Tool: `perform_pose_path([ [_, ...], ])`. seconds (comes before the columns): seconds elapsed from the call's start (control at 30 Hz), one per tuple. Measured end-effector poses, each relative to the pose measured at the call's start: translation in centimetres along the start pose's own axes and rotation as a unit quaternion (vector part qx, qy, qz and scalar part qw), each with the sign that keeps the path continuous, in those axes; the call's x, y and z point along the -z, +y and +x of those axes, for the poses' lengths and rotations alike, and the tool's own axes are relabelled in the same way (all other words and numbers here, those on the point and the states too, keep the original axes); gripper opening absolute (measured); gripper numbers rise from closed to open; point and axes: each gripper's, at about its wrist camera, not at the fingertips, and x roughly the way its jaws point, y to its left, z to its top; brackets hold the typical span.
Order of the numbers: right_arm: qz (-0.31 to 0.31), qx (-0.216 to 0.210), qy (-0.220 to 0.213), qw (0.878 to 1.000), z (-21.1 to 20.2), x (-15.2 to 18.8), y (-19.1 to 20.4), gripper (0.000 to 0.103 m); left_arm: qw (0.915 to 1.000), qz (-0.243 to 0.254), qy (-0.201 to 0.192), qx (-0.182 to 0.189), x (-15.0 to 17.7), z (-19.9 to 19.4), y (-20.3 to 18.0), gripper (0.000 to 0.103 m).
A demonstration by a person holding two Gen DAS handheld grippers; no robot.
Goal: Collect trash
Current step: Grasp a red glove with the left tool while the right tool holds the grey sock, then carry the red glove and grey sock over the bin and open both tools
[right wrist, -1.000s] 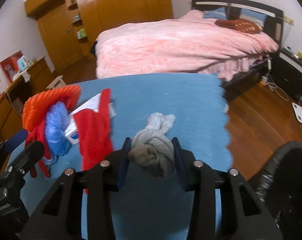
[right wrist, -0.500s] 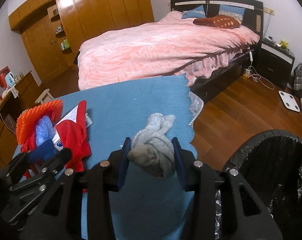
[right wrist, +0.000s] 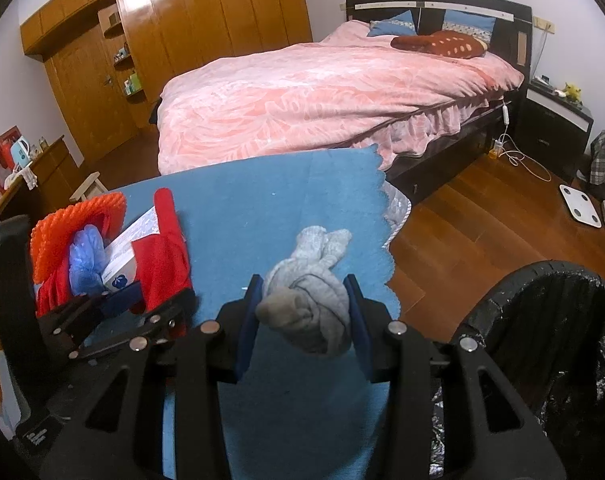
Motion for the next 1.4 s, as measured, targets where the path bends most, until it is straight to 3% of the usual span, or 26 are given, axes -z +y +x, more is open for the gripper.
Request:
perform_pose_path([
  [0.1,0.002,-0.001,0.002,1.0,0.1,0.1,0.0,0.04,0.9999,-0.007,-0.001,0.009,0.1,-0.1,0.4,0.015],
  [0.27,0.006,-0.003,0.003,1.0,0.1,0.4,0.1,0.04,0.9994,-0.024,-0.022,0.008,0.1,-0.9,1.1,0.006],
  [0.57,0.006,-0.004,-0.001,1.0,-0.5,0.5,0.1,0.04,0.998,-0.026,-0.057,0.013,0.9,-4.2,1.4,0.005],
  [1.0,-0.009,-0.013,0.0,1.0,-2.2,1.6,1.8,0.04,0.9971,-0.02,-0.069,0.024,3.0,-8.2,1.4,0.005],
  [1.4,-0.006,-0.024,-0.029,0.999,-7.7,2.5,1.6,0.04,0.9936,-0.01,-0.104,0.043,2.7,-12.8,0.4,0.005],
])
